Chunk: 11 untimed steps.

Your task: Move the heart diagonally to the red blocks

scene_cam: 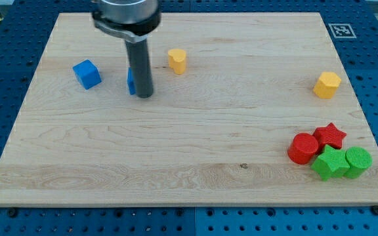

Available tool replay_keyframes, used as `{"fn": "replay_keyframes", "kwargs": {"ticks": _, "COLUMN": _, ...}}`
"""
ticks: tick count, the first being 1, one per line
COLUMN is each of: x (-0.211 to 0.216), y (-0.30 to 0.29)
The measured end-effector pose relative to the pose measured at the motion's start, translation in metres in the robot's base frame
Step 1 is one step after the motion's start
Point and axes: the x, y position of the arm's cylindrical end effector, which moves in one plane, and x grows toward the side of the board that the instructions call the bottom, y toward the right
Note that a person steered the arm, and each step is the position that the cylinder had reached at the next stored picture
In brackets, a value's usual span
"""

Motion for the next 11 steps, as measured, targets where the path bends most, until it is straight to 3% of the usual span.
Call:
{"fn": "replay_keyframes", "kwargs": {"ticks": 2, "x": -0.006, "y": -0.006}}
{"fn": "replay_keyframes", "kwargs": {"ticks": 3, "x": -0.006, "y": 0.038}}
{"fn": "replay_keyframes", "kwargs": {"ticks": 10, "x": -0.124, "y": 0.076}}
{"fn": "replay_keyframes", "kwargs": {"ticks": 11, "x": -0.124, "y": 0.081}}
